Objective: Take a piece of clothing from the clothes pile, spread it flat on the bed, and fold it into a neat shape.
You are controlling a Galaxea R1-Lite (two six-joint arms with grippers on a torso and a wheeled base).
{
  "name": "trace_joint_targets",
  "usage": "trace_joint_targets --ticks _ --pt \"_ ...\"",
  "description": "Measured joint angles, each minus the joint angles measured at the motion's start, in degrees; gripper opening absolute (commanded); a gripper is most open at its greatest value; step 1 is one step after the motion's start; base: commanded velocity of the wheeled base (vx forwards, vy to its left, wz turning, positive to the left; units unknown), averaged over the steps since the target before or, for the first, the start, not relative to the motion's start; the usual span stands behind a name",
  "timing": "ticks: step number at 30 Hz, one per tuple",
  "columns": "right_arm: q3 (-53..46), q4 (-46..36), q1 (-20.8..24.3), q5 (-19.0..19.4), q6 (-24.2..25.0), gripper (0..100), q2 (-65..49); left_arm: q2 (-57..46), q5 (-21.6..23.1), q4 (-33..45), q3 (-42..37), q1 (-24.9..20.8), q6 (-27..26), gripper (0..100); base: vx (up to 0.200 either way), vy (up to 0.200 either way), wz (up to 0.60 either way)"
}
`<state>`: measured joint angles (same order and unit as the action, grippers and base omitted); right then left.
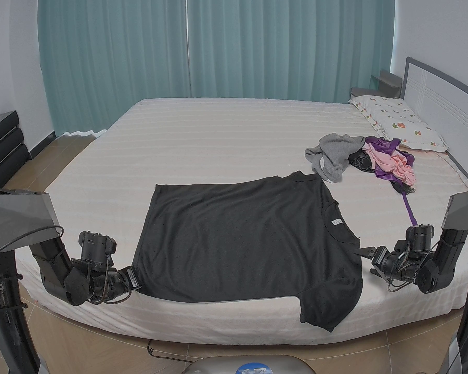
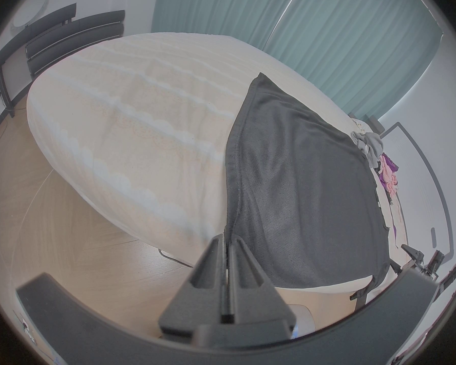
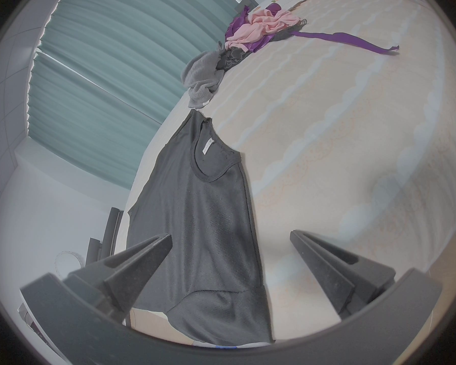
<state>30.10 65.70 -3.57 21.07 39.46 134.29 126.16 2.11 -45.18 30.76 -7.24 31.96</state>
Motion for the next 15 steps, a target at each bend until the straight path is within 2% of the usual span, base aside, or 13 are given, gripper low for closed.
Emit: trace_joint_targets --ticks 8,9,15 --pt "4.2 -0.1 1.4 -0.2 -0.9 100 2.2 0.1 0.2 0.0 0.1 0.0 0.1 0 0.000 0.000 0.00" --pt "4.5 -0.1 1.5 -0.2 -1.2 0 2.5 0.1 0.2 0.0 0.1 0.0 0.1 0 0.000 0.000 0.00" --pt "6.1 -0.1 1.8 -1.2 -3.0 0 4.0 0.1 0.3 0.0 0.0 0.0 0.1 0 0.000 0.000 0.00"
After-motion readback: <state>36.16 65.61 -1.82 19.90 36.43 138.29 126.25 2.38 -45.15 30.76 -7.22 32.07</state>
